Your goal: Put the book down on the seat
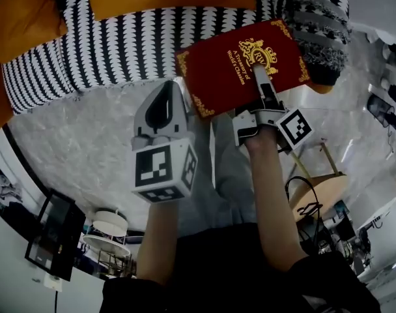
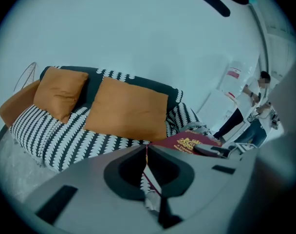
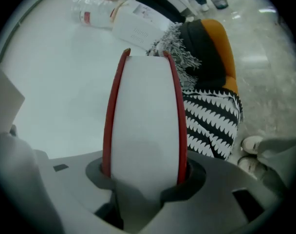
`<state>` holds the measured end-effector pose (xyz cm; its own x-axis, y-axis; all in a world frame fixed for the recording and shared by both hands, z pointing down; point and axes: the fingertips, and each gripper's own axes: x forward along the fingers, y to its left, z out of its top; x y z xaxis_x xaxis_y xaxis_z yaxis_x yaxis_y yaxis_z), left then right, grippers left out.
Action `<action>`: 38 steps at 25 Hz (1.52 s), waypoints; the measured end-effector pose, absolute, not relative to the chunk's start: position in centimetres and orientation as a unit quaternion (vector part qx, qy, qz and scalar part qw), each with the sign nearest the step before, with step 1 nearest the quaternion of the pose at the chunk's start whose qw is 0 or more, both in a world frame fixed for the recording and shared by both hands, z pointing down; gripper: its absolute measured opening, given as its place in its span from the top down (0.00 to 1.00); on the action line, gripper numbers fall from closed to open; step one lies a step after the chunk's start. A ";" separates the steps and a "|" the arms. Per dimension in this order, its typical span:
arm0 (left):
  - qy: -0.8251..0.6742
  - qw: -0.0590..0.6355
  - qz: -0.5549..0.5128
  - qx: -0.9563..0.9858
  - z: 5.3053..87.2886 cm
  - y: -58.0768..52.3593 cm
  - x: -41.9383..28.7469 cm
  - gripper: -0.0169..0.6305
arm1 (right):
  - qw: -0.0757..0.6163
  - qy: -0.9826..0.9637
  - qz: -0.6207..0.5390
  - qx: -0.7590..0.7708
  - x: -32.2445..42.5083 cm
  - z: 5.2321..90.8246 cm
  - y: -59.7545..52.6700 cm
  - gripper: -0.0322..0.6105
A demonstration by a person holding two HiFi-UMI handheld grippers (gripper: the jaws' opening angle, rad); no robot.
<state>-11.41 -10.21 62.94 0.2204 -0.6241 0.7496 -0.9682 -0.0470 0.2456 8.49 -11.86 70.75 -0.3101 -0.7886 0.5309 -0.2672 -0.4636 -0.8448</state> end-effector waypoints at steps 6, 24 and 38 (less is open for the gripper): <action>-0.595 0.392 0.224 0.665 65.2 -11.0 -11.7 0.94 | 0.278 0.392 -0.678 -0.557 7.2 76.8 -14.0 0.60; -0.636 0.419 0.207 0.614 68.3 -12.7 -12.9 0.94 | 0.290 0.384 -0.681 -0.552 2.4 84.2 -18.6 0.60; -0.641 0.434 0.200 0.600 69.0 -11.9 -13.3 0.94 | 0.253 0.397 -0.688 -0.552 1.3 86.8 -18.1 0.54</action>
<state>-13.35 -11.85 69.03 0.0974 -0.5963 0.7968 -0.9431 0.2004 0.2653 1.33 -18.10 86.76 -0.2615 -0.7867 0.5592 -0.0900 -0.5570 -0.8256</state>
